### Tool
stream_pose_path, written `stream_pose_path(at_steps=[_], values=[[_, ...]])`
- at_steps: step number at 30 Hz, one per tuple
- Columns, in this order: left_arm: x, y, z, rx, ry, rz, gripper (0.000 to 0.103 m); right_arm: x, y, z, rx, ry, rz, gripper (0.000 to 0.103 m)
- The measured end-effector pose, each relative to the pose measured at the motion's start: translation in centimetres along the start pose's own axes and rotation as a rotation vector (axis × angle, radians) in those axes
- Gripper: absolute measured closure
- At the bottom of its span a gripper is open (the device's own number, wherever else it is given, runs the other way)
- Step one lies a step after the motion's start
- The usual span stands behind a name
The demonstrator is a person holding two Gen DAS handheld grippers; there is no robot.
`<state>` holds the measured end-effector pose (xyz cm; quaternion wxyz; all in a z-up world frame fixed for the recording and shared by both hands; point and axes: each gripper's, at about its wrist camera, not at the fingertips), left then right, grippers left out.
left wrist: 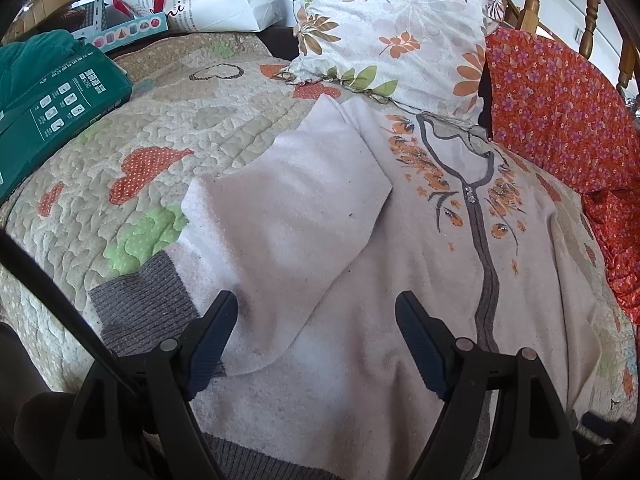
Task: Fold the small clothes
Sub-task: 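Move the left gripper over the sweater toward the grey sleeve cuff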
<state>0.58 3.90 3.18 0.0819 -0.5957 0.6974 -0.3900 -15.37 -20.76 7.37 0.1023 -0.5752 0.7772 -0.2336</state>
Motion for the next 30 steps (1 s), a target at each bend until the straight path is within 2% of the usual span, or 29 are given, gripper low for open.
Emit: stream_pose_path(at_steps=[2, 3, 5, 6, 7, 8, 9, 12, 15, 17, 19, 21, 24, 26, 30], values=[[0.0, -0.1, 0.0, -0.011, 0.001, -0.002, 0.023, -1.0, 0.5, 1.0, -0.049, 0.000, -0.023, 0.044], [0.0, -0.1, 0.0, -0.014, 0.001, -0.002, 0.023, -1.6, 0.6, 1.0, -0.052, 0.024, -0.049, 0.048], [0.0, -0.1, -0.2, -0.007, 0.001, 0.008, 0.023, -2.6, 1.0, 1.0, -0.036, 0.108, -0.137, 0.086], [0.1, -0.1, -0.3, -0.001, 0.001, 0.011, 0.023, -2.4, 0.7, 0.7, -0.036, 0.118, -0.148, 0.093], [0.1, -0.1, -0.5, 0.007, 0.005, 0.011, 0.023, -1.3, 0.2, 0.2, -0.043, 0.075, -0.114, 0.095], [0.2, 0.0, -0.7, 0.029, 0.008, 0.019, 0.023, 0.2, -0.6, -0.4, -0.045, 0.042, -0.062, 0.096], [0.3, 0.0, -0.8, 0.042, 0.012, 0.020, 0.023, 2.0, -1.4, -1.4, -0.028, 0.050, -0.020, 0.096], [0.2, -0.1, -1.0, 0.062, 0.018, 0.014, 0.023, 7.3, -3.6, -3.7, 0.034, 0.154, 0.078, 0.096], [0.1, 0.0, -0.7, 0.051, 0.022, 0.001, 0.023, 14.0, -5.1, -5.4, 0.041, 0.303, 0.184, 0.096], [0.0, 0.0, -0.6, 0.051, 0.025, -0.006, 0.023, 18.7, -5.6, -5.6, 0.017, 0.460, 0.244, 0.096], [0.0, 0.0, -0.6, 0.058, 0.024, -0.005, 0.023, 21.7, -5.7, -5.1, -0.011, 0.579, 0.279, 0.096], [0.0, 0.0, -0.7, 0.066, 0.021, -0.002, 0.023, 24.4, -5.5, -4.8, -0.058, 0.658, 0.338, 0.092], [-0.1, -0.1, -0.7, 0.071, 0.016, -0.006, 0.023, 25.7, -5.1, -5.5, -0.054, 0.627, 0.411, 0.089], [-0.6, -0.4, -0.8, 0.069, 0.021, -0.019, 0.023, 24.4, -4.9, -6.3, -0.015, 0.572, 0.417, 0.071], [-2.9, -2.2, -2.1, 0.078, 0.034, -0.074, 0.023, 19.7, -5.8, -5.9, 0.058, 0.467, 0.335, 0.062]])
Point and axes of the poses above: each gripper's, at about its wrist camera, not at the fingertips, and z roughly the way its jaws point, x to its right, y to its underside, and after that the axes turned 13 degrees about y, right-handed
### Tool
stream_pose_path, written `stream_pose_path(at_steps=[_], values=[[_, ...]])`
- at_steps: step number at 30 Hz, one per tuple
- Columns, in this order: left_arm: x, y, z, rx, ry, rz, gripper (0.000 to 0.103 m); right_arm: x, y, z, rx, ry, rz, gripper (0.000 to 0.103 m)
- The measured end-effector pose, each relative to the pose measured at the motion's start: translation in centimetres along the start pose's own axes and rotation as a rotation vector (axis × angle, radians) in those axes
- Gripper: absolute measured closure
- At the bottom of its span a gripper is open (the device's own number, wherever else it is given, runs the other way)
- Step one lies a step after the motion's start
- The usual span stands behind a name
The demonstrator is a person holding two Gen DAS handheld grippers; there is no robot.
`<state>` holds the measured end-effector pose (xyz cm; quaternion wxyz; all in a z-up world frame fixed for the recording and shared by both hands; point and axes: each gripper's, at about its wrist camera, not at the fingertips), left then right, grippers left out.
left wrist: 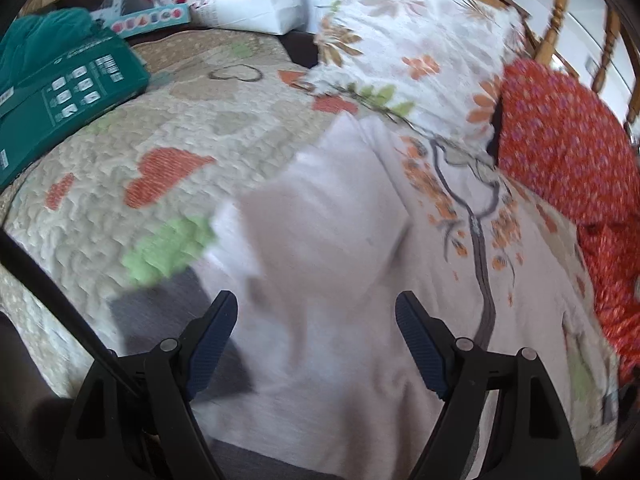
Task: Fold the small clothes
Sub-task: 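Move the left gripper over the sweater toward the grey sleeve cuff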
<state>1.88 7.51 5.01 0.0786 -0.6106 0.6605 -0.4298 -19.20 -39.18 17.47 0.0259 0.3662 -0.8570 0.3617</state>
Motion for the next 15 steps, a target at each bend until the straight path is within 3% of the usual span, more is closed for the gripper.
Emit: stream_pose_path(at_steps=[2, 5, 8, 11, 15], values=[[-1.9, -2.0, -1.2, 0.015, -0.008, -0.030, 0.023, -2.0, 0.5, 0.0, 0.022, -0.056, -0.025, 0.051], [-4.8, -4.4, -2.8, 0.018, -0.015, -0.066, 0.022, -6.1, 1.6, 0.6, 0.031, -0.165, -0.061, 0.049], [-7.1, -5.9, -2.8, -0.070, -0.048, -0.039, 0.022, -10.2, 2.9, 1.6, 0.010, -0.240, -0.087, 0.049], [-8.1, -6.0, -1.9, -0.196, -0.032, 0.011, 0.022, -13.4, 4.4, 2.9, -0.017, -0.310, -0.094, 0.049], [-9.0, -4.7, -0.5, -0.319, 0.002, 0.038, 0.022, -15.5, 6.6, 4.3, -0.033, -0.304, -0.142, 0.049]])
Point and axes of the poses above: each gripper's, at about its wrist camera, not at the fingertips, and z roughly the way its jaws point, x to its right, y to its underside, and after that the axes turned 13 degrees about y, right-handed
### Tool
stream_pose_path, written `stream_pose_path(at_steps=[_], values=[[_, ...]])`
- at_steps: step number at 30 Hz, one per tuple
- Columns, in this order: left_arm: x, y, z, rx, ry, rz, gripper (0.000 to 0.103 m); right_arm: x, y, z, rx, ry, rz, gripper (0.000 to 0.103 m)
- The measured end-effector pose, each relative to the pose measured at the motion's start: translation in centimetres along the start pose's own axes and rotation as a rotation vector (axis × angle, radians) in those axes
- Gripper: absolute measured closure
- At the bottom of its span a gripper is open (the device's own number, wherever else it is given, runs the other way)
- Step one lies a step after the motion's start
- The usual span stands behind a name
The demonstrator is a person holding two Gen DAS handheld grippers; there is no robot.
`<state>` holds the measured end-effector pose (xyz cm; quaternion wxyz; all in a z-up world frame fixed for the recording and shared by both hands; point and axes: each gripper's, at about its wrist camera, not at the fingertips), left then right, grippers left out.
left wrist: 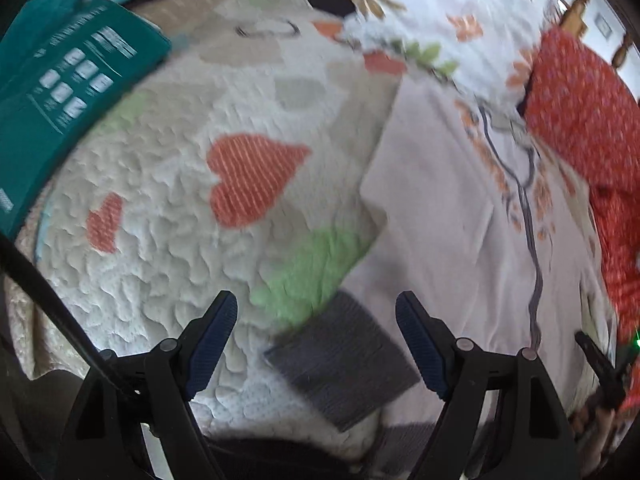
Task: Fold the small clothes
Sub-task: 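Move the left gripper over the sweater toward the grey sleeve cuff, then grasp the grey cuff with the left gripper, fold sleeve across body, release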
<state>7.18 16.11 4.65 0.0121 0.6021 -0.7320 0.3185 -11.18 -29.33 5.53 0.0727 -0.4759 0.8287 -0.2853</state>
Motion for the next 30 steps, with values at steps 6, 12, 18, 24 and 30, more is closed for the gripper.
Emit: stream_pose_path(at_steps=[6, 12, 18, 24, 30], values=[[1.5, 2.2, 3.0, -0.168, 0.013, 0.110, 0.067, 0.3, 0.3, -0.2, 0.027, 0.021, -0.023, 0.048], [-0.7, -0.7, -1.5, -0.037, 0.035, 0.002, 0.095, 0.1, 0.2, -0.3, 0.047, 0.044, -0.035, 0.048], [-9.0, -6.4, -10.4, 0.288, -0.308, -0.217, 0.090, 0.0, 0.3, -0.3, 0.056, 0.055, -0.044, 0.048], [-12.5, -5.4, -15.0, 0.417, -0.350, -0.287, 0.040, 0.0, 0.2, -0.3, 0.054, 0.054, -0.033, 0.048], [-14.2, -1.9, -10.3, 0.337, -0.186, -0.399, 0.037, -0.2, 0.2, -0.1, 0.064, 0.065, -0.040, 0.044]])
Point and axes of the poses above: each gripper's, at about its wrist camera, not at the fingertips, and z roughly the way its jaws point, x to its right, y to its underside, and after that the axes turned 13 degrees about y, right-handed
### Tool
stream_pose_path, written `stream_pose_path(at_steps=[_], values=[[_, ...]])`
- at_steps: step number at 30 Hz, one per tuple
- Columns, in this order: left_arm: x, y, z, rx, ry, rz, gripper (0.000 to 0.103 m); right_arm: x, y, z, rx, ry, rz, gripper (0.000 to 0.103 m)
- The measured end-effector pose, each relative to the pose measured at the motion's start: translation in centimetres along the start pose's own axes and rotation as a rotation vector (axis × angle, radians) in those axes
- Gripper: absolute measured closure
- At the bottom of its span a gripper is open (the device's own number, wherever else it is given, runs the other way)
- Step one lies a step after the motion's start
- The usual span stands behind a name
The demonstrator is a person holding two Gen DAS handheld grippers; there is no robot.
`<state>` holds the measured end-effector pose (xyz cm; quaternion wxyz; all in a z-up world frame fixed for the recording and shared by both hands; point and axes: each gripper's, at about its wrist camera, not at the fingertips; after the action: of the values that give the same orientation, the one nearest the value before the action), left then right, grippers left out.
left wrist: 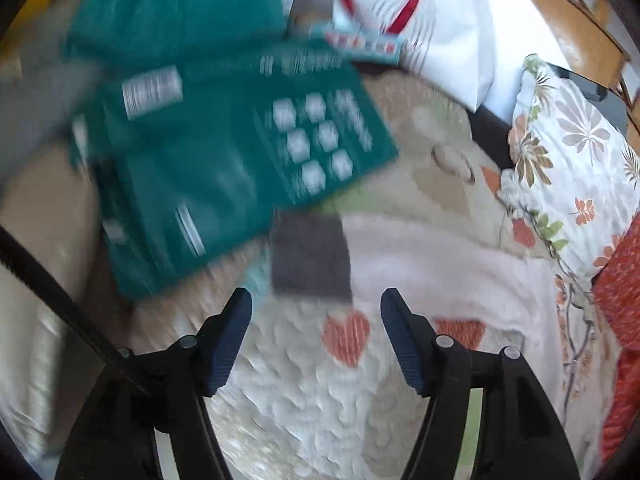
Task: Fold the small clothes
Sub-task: 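Grasp the grey cuff with the left gripper, fold sleeve across body, release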
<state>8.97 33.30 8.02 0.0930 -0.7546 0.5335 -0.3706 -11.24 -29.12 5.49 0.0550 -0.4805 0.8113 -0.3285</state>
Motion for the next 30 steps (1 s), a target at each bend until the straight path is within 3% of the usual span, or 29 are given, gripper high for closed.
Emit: stream_pose_path(at_steps=[3, 6, 8, 13, 14, 15, 17, 20, 25, 30], values=[[-1.4, 1.5, 2.5, -0.059, 0.056, -0.104, 0.037, 0.1, 0.0, 0.0, 0.004, 0.004, -0.002, 0.042], [-2.4, 1.8, 4.3, -0.052, 0.129, -0.196, 0.037, 0.2, 0.1, 0.1, 0.007, 0.011, 0.004, 0.038], [-2.3, 1.4, 4.6, -0.001, 0.130, -0.215, 0.036, 0.2, 0.1, 0.2, 0.010, 0.017, 0.007, 0.037], [-1.0, -0.6, 6.8, 0.028, 0.107, -0.222, 0.033, 0.1, 0.0, 0.3, 0.019, 0.028, 0.006, 0.034], [-0.6, -1.1, 7.5, 0.020, 0.086, -0.203, 0.040, 0.1, 0.0, 0.3, 0.021, 0.030, 0.006, 0.034], [0.1, -1.5, 7.9, 0.008, 0.041, -0.175, 0.066, 0.1, 0.0, 0.3, 0.021, 0.031, 0.008, 0.034], [0.7, -2.2, 8.7, -0.031, -0.018, -0.142, 0.099, 0.1, -0.1, 0.4, 0.022, 0.033, 0.010, 0.034], [1.6, -2.8, 8.0, -0.014, -0.025, -0.145, 0.099, 0.0, -0.3, 0.4, 0.024, 0.036, 0.010, 0.034], [9.1, -3.2, 5.2, 0.048, 0.018, 0.037, 0.099, 0.2, -0.5, 0.5, 0.018, 0.021, 0.019, 0.034], [21.4, -0.7, 3.5, 0.009, 0.239, 0.220, 0.099, 0.7, -1.0, 0.3, 0.011, -0.032, 0.046, 0.034]])
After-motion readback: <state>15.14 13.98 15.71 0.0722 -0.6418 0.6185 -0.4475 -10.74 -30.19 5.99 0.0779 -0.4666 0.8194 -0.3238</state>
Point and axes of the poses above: each gripper's, at about its wrist camera, not at the fingertips, and z roughly the way its jaws point, x to its right, y to its underside, and after that the axes turned 13 degrees about y, right-handed
